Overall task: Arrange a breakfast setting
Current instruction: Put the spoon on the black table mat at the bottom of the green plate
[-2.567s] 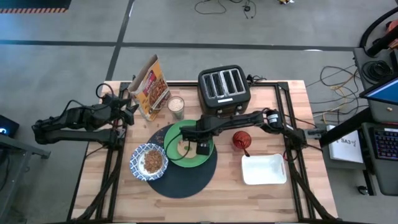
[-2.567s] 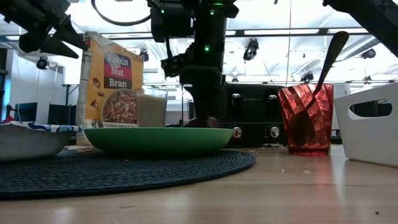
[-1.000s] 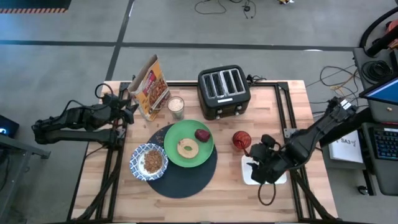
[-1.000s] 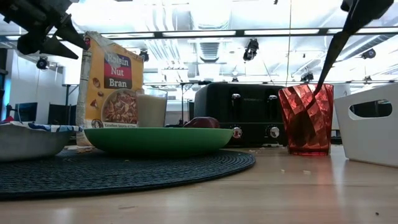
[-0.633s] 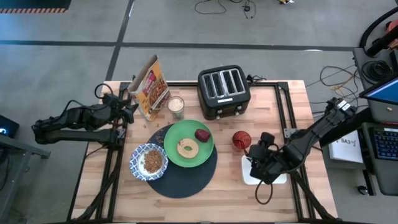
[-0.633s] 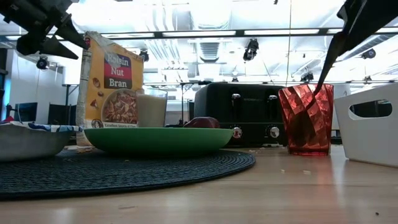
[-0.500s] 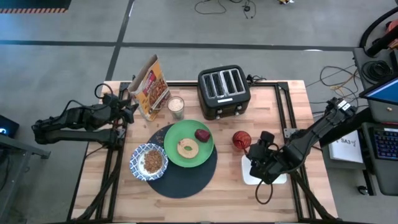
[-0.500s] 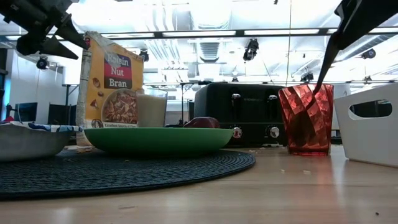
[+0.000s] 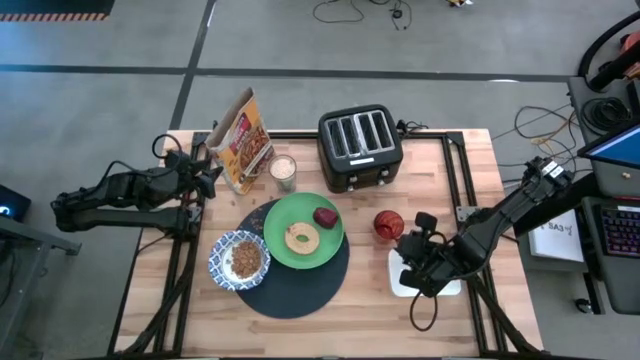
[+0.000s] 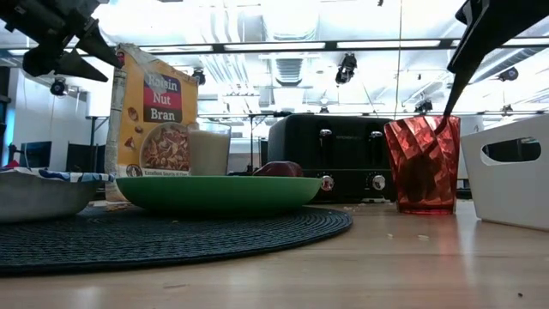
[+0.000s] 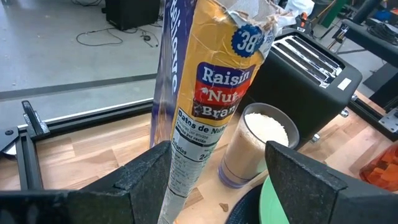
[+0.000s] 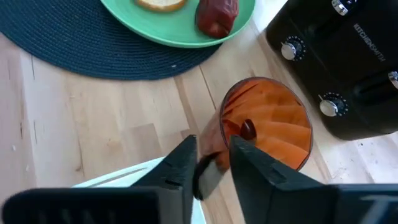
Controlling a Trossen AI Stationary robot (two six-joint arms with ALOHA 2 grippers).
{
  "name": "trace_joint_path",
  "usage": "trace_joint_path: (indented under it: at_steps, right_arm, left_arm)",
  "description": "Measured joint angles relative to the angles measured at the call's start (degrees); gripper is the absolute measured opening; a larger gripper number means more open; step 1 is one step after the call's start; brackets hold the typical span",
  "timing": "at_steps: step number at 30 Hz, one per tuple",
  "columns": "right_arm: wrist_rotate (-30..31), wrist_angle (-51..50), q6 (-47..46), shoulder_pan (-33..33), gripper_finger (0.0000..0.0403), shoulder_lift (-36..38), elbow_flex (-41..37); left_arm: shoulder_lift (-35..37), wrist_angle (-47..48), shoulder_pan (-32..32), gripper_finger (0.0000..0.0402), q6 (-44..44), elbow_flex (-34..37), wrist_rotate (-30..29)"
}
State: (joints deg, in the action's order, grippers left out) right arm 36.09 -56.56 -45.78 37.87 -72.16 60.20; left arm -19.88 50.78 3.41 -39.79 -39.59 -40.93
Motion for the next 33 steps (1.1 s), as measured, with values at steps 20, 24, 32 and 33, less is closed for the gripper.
trace_joint_path:
  at_steps: [20, 24, 32, 33]
  right_arm:
    - [-0.4, -0.28, 0.26, -0.02, 0.0009, 3.17, 0.55]
    - [-0.08, -0.67, 0.59, -0.02, 0.0009, 4.33, 1.77]
    - [1.5, -4.89, 1.41, -0.02, 0.0009, 4.55, 6.7]
    - [1.58, -5.27, 1.6, -0.02, 0.0009, 4.55, 7.58]
  left_arm:
    - [0.0, 0.0, 0.0, 0.0242, 0.02, -0.01, -0.01]
    - [-0.02, 0.01, 0.0, 0.0242, 0.02, 0.0, -0.02]
    - [-0.01, 0.0, 0.0, 0.0242, 0.03, 0.0, -0.03]
    - [0.0, 0.01, 0.0, 0.0242, 0.02, 0.0, -0.03]
